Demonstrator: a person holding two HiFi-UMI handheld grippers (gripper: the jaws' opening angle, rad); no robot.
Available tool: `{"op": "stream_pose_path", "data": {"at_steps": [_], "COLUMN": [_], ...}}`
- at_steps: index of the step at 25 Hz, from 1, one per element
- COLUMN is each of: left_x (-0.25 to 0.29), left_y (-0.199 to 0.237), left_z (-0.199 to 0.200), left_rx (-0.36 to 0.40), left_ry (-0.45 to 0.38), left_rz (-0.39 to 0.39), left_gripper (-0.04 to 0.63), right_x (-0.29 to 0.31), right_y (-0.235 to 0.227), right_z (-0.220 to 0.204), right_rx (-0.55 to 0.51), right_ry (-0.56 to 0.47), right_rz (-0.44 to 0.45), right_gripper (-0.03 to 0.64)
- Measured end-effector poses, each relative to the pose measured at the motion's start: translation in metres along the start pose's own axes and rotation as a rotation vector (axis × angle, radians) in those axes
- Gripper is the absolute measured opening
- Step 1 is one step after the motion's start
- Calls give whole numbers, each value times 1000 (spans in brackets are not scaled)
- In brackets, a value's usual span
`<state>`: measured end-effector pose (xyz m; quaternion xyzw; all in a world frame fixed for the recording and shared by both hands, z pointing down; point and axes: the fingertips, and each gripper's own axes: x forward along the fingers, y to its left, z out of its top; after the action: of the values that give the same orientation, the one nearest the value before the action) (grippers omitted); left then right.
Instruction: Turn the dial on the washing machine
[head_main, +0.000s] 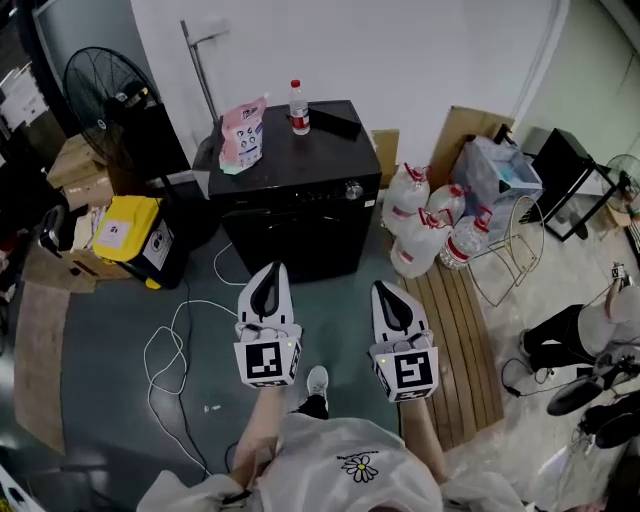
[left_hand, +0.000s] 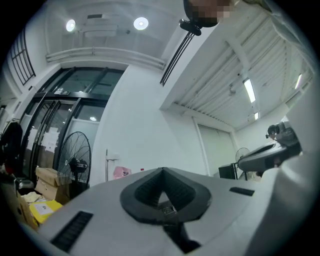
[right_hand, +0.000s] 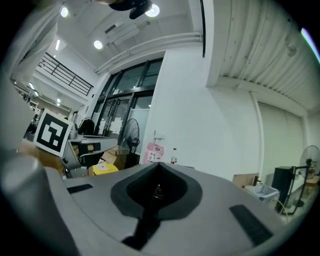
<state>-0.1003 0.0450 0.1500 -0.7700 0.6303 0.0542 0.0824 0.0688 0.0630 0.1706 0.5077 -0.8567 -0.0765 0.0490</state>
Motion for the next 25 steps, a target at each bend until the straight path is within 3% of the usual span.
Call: {"op": "stream_pose_path", "data": {"at_steps": [8,13,17,25], "left_x": [73,91,97,114], "left_y": [31,30,26,38], "left_z": [-38,-47,-50,-42], "left_rx": [-17,-61,-52,-46], "left_ry": [28,60,86,60], "left_rz": [-29,-28,-31,37], "left_gripper": [-2,-2,-2,-2], "right_x": [93,122,140,161], "right_y": [-14,-23,-27,-33], "right_z": [-15,-16,-12,-7], "right_rx": [-13,-31,-36,-7], "right_ry": [15,16,2,-43], "right_rz": [-21,-1,28,89], "right_gripper": [3,3,3,3]}}
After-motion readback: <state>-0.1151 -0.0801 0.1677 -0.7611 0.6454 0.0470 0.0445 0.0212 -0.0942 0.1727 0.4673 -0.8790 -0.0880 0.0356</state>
